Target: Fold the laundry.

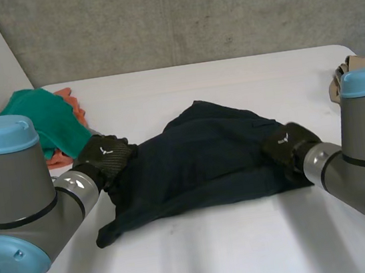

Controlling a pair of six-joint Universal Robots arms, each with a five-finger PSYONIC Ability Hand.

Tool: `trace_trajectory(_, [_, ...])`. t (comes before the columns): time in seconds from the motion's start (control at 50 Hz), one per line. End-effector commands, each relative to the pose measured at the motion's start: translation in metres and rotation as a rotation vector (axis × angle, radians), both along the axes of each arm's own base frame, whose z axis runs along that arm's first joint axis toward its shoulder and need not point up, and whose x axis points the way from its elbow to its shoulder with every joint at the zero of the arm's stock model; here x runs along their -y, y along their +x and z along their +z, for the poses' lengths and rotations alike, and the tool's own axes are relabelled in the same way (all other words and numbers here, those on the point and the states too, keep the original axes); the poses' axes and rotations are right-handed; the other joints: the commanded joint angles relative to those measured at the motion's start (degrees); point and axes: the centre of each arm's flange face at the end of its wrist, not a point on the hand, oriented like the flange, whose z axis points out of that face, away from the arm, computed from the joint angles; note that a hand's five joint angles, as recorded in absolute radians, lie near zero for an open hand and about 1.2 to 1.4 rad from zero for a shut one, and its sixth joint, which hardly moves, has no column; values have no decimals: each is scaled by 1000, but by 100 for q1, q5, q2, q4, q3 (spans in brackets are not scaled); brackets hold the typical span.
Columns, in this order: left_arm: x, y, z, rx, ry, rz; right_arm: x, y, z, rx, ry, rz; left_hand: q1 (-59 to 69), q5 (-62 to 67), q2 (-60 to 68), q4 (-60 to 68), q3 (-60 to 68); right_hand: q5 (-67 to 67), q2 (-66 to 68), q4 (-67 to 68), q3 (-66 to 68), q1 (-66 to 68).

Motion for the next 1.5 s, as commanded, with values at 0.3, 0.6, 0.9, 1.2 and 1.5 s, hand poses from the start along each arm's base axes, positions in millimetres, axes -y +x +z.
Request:
trace_trajectory(0.3, [3, -7, 7, -54, -2, 4, 3, -6, 62, 137, 12, 11, -300, -300, -377, -312, -385, -4362, -4490, -4557, -4513, -4200])
trace_trajectory(0.6, [8, -10, 9, -76, 17, 19, 31, 18, -19, 191, 85, 27, -97, -98, -174, -110, -182, -3133, -3261, -3328, -3283, -2970])
trace_trajectory(0.9, [9, -7, 9, -77, 18, 27, 34, 27, -36, 260, -104, 1, -483, -484, -560, -496, -568, 1344, 1216, 1149, 1193, 1506])
trace_trajectory(1.2, [-1, -15, 2, -60, 31, -9, -6, 15, 83, 411, -202, 63, -1157, -1158, -1234, -1170, -1243, 1344, 1216, 1149, 1193, 1506])
trace_trajectory(1.5, [1, -14, -1, -57, 33, 4, 2, 8, 11, 240, -1, -10, -1006, -1007, -1083, -1019, -1091, -5067, -5195, -5262, -5218, -4905])
